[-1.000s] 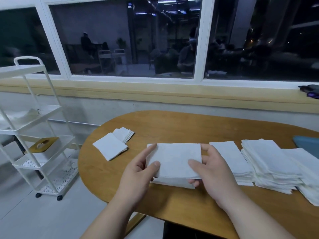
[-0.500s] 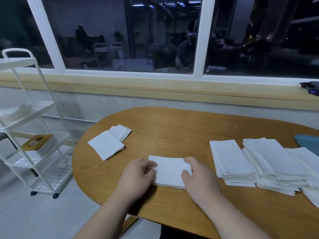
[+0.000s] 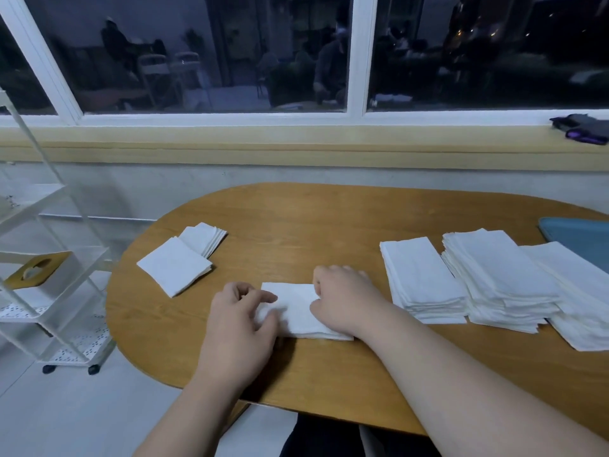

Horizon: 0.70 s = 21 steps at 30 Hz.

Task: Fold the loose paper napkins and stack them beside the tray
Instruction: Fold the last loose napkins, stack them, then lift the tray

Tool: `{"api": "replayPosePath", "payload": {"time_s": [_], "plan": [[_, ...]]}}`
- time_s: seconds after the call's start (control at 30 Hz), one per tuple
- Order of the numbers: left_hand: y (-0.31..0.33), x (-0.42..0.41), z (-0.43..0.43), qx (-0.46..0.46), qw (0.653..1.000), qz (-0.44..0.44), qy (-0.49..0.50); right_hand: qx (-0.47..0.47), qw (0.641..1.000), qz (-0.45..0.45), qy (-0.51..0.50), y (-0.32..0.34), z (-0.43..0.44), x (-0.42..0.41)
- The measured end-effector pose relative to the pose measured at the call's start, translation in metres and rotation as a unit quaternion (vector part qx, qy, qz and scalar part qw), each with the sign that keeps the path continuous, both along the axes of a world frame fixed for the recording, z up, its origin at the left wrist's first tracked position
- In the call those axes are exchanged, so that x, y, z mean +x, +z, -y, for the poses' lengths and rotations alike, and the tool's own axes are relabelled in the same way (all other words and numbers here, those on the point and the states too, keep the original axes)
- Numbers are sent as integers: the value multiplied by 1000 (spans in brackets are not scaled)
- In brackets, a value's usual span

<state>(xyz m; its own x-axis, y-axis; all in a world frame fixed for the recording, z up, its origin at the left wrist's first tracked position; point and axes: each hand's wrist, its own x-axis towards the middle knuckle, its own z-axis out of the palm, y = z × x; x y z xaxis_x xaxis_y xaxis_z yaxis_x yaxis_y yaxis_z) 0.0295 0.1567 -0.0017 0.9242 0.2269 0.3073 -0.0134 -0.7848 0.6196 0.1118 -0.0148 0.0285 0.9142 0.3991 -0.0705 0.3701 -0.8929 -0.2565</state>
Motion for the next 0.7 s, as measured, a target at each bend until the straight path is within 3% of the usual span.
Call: {"api": "replayPosePath", "payload": {"time_s": [0.2, 0.37, 0.47, 0.57, 0.7], "plan": [[1, -17, 14, -49, 998, -12, -31, 3, 1000, -24, 2, 1, 18, -20], [8, -17, 34, -60, 994, -42, -76, 157, 982, -83, -70, 7, 55, -42], [12, -13, 50, -99, 987, -42, -120, 281, 946, -75, -141, 12, 79, -51], [21, -5, 70, -168, 964, -71, -194, 409, 889, -40, -204, 22, 103, -53], [27, 19, 101, -193, 939, -69, -276, 482, 845, 3, -229, 33, 124, -50]]}}
